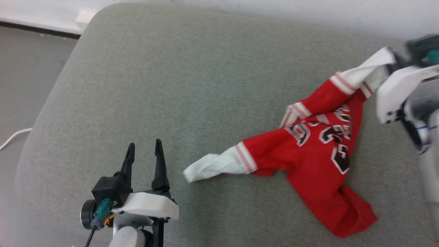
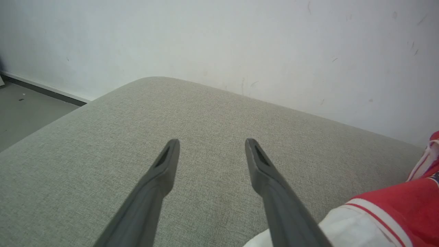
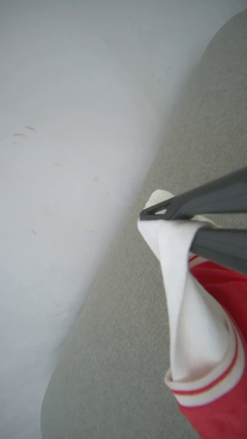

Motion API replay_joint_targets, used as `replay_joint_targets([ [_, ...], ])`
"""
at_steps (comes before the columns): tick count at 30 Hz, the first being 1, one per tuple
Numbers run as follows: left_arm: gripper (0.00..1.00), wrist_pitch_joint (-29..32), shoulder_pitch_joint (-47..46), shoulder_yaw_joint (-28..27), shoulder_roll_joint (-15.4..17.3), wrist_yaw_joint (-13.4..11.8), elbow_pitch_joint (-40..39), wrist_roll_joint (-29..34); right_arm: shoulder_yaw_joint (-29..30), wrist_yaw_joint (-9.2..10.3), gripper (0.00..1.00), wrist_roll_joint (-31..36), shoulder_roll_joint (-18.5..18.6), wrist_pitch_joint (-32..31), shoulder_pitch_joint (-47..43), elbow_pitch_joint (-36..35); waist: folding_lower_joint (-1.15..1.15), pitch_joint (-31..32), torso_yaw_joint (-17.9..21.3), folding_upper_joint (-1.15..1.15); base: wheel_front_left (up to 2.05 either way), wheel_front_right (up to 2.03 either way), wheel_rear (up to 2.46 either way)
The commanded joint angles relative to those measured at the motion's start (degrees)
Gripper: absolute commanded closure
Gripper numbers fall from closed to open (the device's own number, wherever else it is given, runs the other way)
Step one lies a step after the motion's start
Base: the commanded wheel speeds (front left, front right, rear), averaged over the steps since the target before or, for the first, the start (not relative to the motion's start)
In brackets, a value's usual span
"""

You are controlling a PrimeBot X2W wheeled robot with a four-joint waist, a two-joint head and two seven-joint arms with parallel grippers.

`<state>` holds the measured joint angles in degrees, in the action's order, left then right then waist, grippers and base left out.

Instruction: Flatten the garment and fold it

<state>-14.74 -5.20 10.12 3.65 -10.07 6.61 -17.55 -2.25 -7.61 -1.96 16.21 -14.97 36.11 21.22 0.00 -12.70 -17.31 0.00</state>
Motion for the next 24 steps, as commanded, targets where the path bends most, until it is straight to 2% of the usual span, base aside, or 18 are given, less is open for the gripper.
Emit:
replay_joint_targets([
  [1, 0.00, -0.25, -0.66, -0.24, -0.24, 0.42, 0.22, 0.48, 2.14, 0.12, 1.00, 1.00, -0.04, 0.43, 0.12, -1.40, 0.00, 1.63, 2.03, 0.00, 0.00, 0.00, 0.00],
  [6, 0.00, -0.25, -0.62, -0.25, -0.17, 1.24, 0.90, 0.82, 13.92, 0.12, 1.00, 4.20, -1.15, -3.26, -5.14, -6.47, 0.00, 2.92, 4.53, 0.00, 0.00, 0.00, 0.00],
  [12, 0.00, -0.25, -0.93, 0.40, -0.11, 1.93, 1.76, 0.86, 27.06, 0.12, 1.00, 7.19, -5.85, -17.37, -16.63, -9.54, 0.00, 3.28, 6.78, 0.00, 0.00, 0.00, 0.00],
  [16, 0.00, -0.10, -1.38, 0.78, 0.01, 2.22, 2.24, 0.68, 30.23, 0.12, 1.00, 6.49, -9.61, -24.09, -22.71, -12.04, 0.00, 3.42, 8.12, 0.00, 0.00, 0.00, 0.00],
  [20, 0.00, 0.51, -1.74, 1.15, 0.12, 2.61, 2.59, 0.37, 30.20, 0.12, 1.00, 4.94, -11.38, -24.40, -26.01, -14.40, 0.00, 3.78, 9.33, 0.00, 0.00, 0.00, 0.00],
  [21, 0.00, 1.19, -2.04, 1.71, 0.11, 2.89, 2.88, 0.29, 28.98, 0.12, 0.00, 3.79, -12.06, -22.50, -28.22, -15.58, 0.00, 4.17, 10.09, 0.00, 0.00, 0.00, 0.00],
  [24, 0.00, 2.70, -2.99, 2.51, 0.06, 2.86, 3.48, 0.21, 25.71, 0.12, 0.00, 1.40, -12.76, -19.18, -32.33, -17.61, 0.00, 4.60, 11.48, 0.00, 0.00, 0.00, 0.00],
])
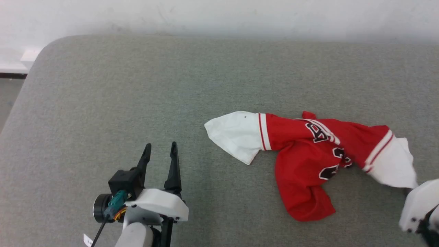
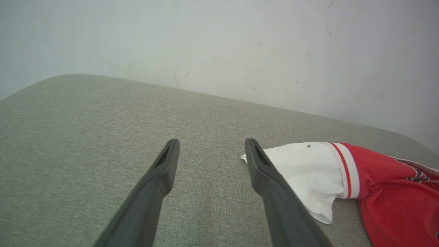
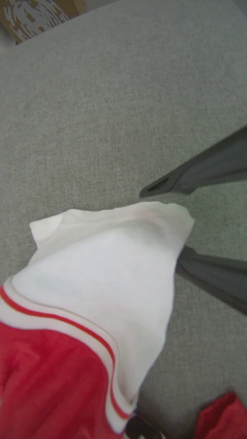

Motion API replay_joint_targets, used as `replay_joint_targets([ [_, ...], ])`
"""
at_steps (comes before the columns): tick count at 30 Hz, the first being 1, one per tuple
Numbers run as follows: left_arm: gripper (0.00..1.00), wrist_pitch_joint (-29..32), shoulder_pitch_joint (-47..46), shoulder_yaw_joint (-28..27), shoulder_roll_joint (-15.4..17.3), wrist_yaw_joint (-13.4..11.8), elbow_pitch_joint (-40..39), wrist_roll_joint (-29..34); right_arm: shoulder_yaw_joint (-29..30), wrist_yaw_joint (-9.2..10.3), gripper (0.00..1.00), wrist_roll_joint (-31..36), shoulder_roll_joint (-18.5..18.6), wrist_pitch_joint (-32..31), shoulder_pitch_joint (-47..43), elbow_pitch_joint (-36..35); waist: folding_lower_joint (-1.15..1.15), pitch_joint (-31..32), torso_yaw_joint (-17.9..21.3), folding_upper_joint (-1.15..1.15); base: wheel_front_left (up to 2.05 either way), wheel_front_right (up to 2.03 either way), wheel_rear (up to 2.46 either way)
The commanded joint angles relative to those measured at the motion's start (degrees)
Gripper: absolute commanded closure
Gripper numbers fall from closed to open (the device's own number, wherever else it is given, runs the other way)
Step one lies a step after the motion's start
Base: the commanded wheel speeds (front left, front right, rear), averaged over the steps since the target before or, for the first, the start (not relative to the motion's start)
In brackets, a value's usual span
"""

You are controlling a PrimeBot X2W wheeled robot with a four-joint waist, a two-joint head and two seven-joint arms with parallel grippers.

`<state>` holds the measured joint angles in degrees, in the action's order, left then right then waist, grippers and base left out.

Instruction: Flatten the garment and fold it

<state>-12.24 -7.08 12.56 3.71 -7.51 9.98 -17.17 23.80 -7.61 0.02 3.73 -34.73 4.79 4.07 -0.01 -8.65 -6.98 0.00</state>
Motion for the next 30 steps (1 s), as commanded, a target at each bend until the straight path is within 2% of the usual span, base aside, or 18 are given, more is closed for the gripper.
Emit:
replay_joint_targets([
  [1, 0.00, 0.88, -1.61, 0.30, -0.03, 0.14, 0.30, -0.21, -1.73, 0.12, 0.00, -1.58, -0.43, 2.00, -2.32, -1.51, 0.01, 0.53, 1.76, 0.00, 0.00, 0.00, 0.00],
  [5, 0.00, 3.23, -3.52, 0.68, -0.12, -0.65, 1.13, -0.31, -5.98, 0.12, 0.00, -4.24, -0.72, 6.67, -5.86, -4.62, 0.01, 0.39, 4.11, 0.00, 0.00, 0.00, 0.00],
  [11, 0.00, 9.84, -8.66, 1.11, 0.23, -2.59, 5.25, 0.37, -13.90, 0.12, 0.00, -7.11, -0.83, 18.26, -10.89, -9.53, 0.01, 0.08, 9.01, 0.00, 0.00, 0.00, 0.00],
  [18, 0.00, 17.48, -15.20, 0.77, 1.56, -4.33, 11.78, 0.77, -18.62, 0.12, 0.00, -7.90, -0.84, 31.53, -10.27, -8.44, 0.01, -1.87, 13.72, 0.00, 0.00, 0.00, 0.00],
  [25, 0.00, 27.78, -20.08, 1.41, 5.30, -6.24, 19.21, 2.85, -21.20, 0.12, 0.00, -8.87, -0.85, 35.45, -7.67, -6.95, 0.01, -4.46, 16.63, 0.00, 0.00, 0.00, 0.00],
  [30, 0.00, 32.91, -21.72, 2.04, 7.22, -4.57, 22.15, 2.46, -22.03, 0.12, 0.00, -10.06, -0.85, 36.19, -6.16, -6.67, 0.01, -6.35, 17.38, 0.00, 0.00, 0.00, 0.00],
])
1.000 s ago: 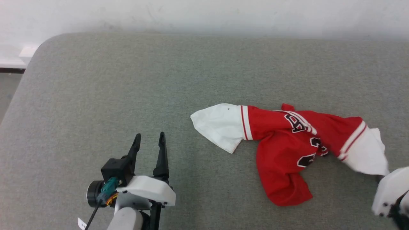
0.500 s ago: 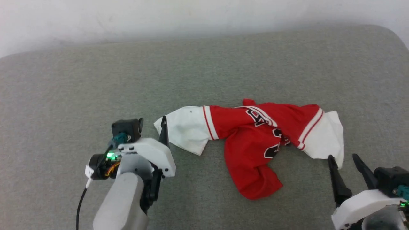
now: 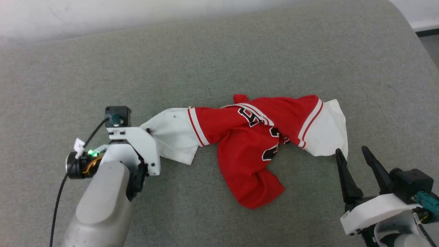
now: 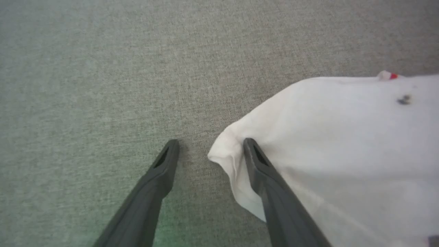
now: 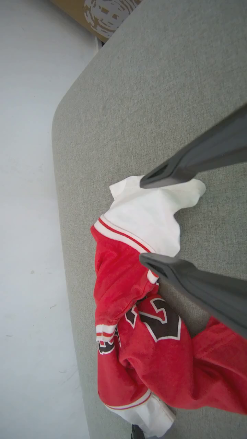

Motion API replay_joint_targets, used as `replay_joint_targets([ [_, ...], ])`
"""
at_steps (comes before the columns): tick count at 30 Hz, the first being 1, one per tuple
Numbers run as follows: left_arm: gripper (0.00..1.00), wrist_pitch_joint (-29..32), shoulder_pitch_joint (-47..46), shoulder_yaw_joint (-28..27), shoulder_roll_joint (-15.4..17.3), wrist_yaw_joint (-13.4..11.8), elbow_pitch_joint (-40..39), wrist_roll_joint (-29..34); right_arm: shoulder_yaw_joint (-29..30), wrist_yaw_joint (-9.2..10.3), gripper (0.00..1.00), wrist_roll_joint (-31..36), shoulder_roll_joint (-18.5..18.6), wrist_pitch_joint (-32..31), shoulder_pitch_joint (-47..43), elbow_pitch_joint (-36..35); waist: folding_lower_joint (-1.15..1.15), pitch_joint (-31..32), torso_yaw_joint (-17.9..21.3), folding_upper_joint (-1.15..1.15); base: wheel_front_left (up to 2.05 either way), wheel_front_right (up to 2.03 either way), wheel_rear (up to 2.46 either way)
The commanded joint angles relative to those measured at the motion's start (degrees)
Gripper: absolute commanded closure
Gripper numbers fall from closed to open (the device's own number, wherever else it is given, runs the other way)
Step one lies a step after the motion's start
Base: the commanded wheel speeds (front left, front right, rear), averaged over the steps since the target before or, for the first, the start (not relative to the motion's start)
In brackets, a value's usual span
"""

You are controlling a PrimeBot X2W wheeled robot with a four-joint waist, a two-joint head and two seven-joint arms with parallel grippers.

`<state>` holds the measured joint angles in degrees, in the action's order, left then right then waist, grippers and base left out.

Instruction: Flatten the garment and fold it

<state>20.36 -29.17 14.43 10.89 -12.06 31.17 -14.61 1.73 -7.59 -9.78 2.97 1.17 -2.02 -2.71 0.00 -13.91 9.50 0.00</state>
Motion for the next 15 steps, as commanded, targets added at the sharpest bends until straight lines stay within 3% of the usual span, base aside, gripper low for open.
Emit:
replay_joint_targets([
  [1, 0.00, 1.40, 0.57, 0.34, 0.06, 0.82, 1.34, -0.68, -0.13, 0.10, 0.00, -0.45, -0.09, 0.32, 0.83, 0.19, 0.00, -1.27, 0.99, 0.00, 0.00, 0.00, 0.00],
  [3, 0.02, 4.11, 1.61, 0.83, -0.22, 2.83, 1.67, -2.19, -0.23, 0.10, 0.00, -0.91, -0.09, 0.30, 1.05, 0.17, 0.00, -1.45, 1.08, 0.00, 0.00, 0.00, 0.00],
  [4, 0.62, 5.40, 2.31, 1.10, -0.30, 3.73, 1.54, -2.86, -0.15, 0.10, 0.00, -1.01, -0.09, 0.24, 1.10, 0.09, 0.00, -1.52, 1.07, 0.00, 0.00, 0.00, 0.00],
  [5, 1.00, 6.62, 3.12, 1.42, -0.30, 4.61, 1.24, -3.44, 0.11, 0.10, 0.00, -1.18, -0.09, 0.18, 1.12, -0.03, 0.00, -1.58, 1.00, 0.00, 0.00, 0.00, 0.00],
  [8, 1.00, 7.08, 5.63, 1.73, 0.10, 6.58, -1.37, -4.78, 1.64, 0.10, 0.00, -1.35, -0.09, 0.63, 1.39, -0.53, 0.00, -1.54, 0.67, 0.00, 0.00, 0.00, 0.00],
  [15, 1.00, -0.47, 11.82, -0.36, 1.21, 4.95, -9.27, -5.38, 8.10, 0.10, 0.00, -1.31, -0.09, 0.92, 4.43, 3.02, 0.00, -0.82, -1.01, 0.00, 0.00, 0.00, 0.00],
])
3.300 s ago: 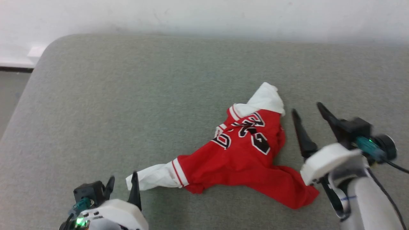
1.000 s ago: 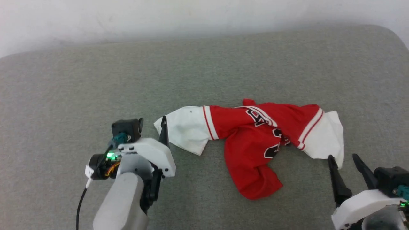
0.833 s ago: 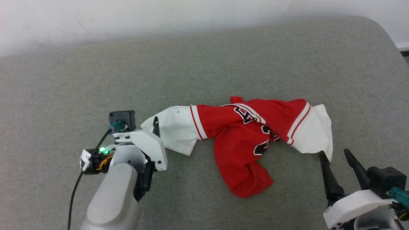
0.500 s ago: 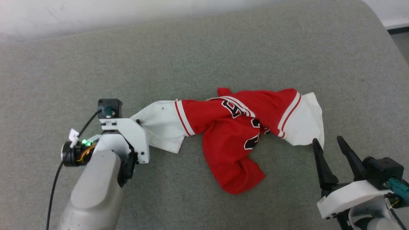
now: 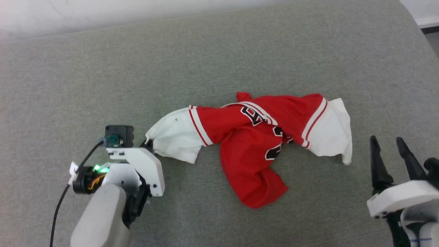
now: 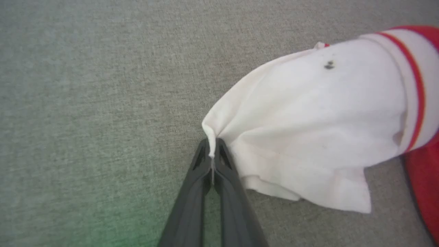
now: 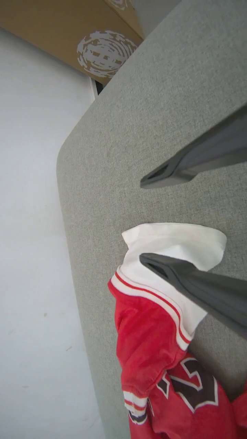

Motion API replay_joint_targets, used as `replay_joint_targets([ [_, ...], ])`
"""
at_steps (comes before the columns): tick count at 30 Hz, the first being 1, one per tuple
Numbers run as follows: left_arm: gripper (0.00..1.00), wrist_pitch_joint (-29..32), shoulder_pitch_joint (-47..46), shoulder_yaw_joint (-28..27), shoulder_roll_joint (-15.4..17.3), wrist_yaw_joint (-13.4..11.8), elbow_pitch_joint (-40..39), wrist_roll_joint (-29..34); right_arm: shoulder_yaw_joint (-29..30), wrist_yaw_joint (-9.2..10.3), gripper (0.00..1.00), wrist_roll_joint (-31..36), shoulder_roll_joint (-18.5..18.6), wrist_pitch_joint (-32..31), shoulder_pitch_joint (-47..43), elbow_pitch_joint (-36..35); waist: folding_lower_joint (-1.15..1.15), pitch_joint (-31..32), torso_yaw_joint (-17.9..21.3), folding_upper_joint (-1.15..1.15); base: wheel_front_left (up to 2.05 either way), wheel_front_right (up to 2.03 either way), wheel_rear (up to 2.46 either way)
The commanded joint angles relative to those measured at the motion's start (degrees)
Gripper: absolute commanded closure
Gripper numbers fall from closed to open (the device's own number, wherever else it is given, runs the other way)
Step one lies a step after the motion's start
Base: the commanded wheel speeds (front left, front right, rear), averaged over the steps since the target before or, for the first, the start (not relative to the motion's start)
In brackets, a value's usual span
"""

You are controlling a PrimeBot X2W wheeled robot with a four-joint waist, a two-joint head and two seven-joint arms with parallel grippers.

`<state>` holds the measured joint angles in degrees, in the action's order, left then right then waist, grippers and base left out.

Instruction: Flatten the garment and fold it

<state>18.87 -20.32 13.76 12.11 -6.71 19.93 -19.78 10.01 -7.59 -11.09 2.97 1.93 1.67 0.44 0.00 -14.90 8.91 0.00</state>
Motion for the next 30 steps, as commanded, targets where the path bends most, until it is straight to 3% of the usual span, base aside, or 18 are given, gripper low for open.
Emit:
replay_joint_targets([
  [1, 1.00, 0.42, 3.58, 0.15, 0.13, -0.70, 0.97, -0.15, 0.59, 0.10, 0.00, -0.16, -0.09, -1.36, 1.46, 1.33, 0.00, 0.16, -0.80, 0.00, 0.00, 0.00, 0.00],
  [10, 1.00, -1.19, 4.87, 1.01, -0.94, -0.94, -4.13, -0.61, 2.74, 0.10, 0.00, 0.08, -0.09, -22.77, 9.24, 12.36, 0.00, -0.80, -4.69, 0.00, 0.00, 0.00, 0.00],
  [16, 1.00, -1.48, 4.54, 1.74, -1.54, -0.67, -4.33, -0.97, 0.20, 0.10, 0.00, 4.04, -0.09, -37.40, 10.74, 15.39, 0.00, -1.36, -6.19, 0.00, 0.00, 0.00, 0.00],
  [17, 1.00, -1.47, 4.57, 1.86, -1.57, -0.62, -4.29, -1.02, -0.26, 0.10, 0.15, 4.15, -0.09, -40.55, 10.46, 15.59, 0.00, -1.33, -6.34, 0.00, 0.00, 0.00, 0.00],
  [18, 1.00, -1.46, 4.59, 1.98, -1.59, -0.59, -4.25, -1.05, -0.88, 0.10, 0.51, 4.01, -0.09, -43.55, 10.15, 15.47, 0.00, -1.29, -6.48, 0.00, 0.00, 0.00, 0.00],
  [20, 1.00, -1.41, 4.64, 2.24, -1.59, -0.48, -4.20, -1.09, -1.76, 0.10, 0.96, 3.78, -0.09, -48.31, 9.59, 14.35, 0.00, -1.18, -6.64, 0.00, 0.00, 0.00, 0.00],
  [21, 1.00, -1.45, 4.64, 2.42, -1.51, -0.39, -4.21, -1.00, -1.86, 0.10, 1.00, 4.13, -0.09, -50.00, 9.40, 13.44, 0.00, -1.13, -6.69, 0.00, 0.00, 0.00, 0.00],
  [26, 1.00, -2.78, 3.20, 3.20, -0.39, 1.01, -5.19, -0.33, -1.27, 0.10, 1.00, 6.82, 0.21, -53.30, 10.63, 8.22, 0.00, -1.15, -6.64, 0.00, 0.00, 0.00, 0.00],
  [30, 1.00, -4.08, -1.11, 3.52, 3.16, 3.05, -7.33, 1.89, -3.85, 0.10, 1.00, 7.87, 2.99, -54.14, 14.76, 4.87, 0.00, -2.34, -6.23, 0.00, 0.00, 0.00, 0.00],
])
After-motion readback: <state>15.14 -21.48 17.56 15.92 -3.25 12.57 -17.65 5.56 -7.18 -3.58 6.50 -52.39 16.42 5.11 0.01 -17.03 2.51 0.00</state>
